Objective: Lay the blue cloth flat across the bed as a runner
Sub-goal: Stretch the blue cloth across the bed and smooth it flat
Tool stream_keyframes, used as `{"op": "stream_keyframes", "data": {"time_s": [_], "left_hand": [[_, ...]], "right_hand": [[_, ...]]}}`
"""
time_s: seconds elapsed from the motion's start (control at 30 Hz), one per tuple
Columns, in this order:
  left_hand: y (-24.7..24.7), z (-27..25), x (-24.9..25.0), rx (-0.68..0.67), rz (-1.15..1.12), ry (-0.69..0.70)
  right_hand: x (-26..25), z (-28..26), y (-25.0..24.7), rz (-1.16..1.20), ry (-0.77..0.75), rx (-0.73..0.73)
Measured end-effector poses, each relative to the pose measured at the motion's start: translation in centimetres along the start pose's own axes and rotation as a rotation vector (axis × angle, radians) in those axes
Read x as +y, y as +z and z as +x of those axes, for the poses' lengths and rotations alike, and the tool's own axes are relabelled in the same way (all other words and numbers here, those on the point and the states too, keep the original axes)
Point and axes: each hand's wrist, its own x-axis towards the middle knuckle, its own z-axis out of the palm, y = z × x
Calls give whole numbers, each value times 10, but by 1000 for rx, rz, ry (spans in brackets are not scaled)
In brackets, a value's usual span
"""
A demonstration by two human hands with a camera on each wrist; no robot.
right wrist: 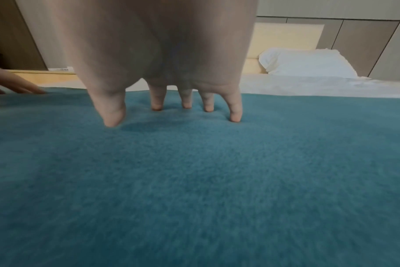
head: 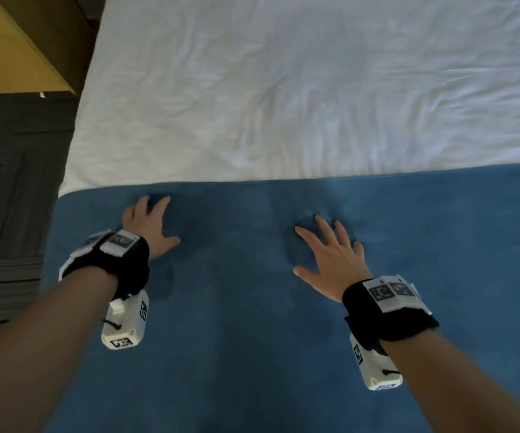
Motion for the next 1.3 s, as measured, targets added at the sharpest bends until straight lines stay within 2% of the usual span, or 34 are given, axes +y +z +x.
{"op": "stream_keyframes", "data": {"time_s": [0.13, 0.23, 0.5, 0.57, 0.77, 0.83, 0.97, 1.1, 1.17, 1.3], "left_hand": [[24, -46, -6, 8, -9, -86], [44, -88, -10, 14, 60, -85], [111, -209, -42, 27, 159, -44], [128, -242, -49, 6, 152, -43], [174, -333, -62, -19, 75, -49], [187, -356, -66, -28, 72, -43], [211, -390, -82, -43, 74, -33], [219, -413, -96, 14, 214, 114], [224, -416, -104, 84, 303, 198], [233, -420, -116, 169, 352, 294]], "right_hand": [[-6, -32, 11, 2, -4, 56], [-11, -72, 30, -13, 17, 56], [-31, -196, 88, 15, 4, -52], [-38, -222, 93, -43, -11, -83], [-48, -289, 119, -96, -52, -38], [-49, -310, 132, -136, -62, -53], [-52, -342, 160, -118, -119, 13], [-68, -358, 180, -87, -133, 22], [-81, -361, 188, -94, -141, 38], [-115, -368, 201, -112, -199, 102]]}}
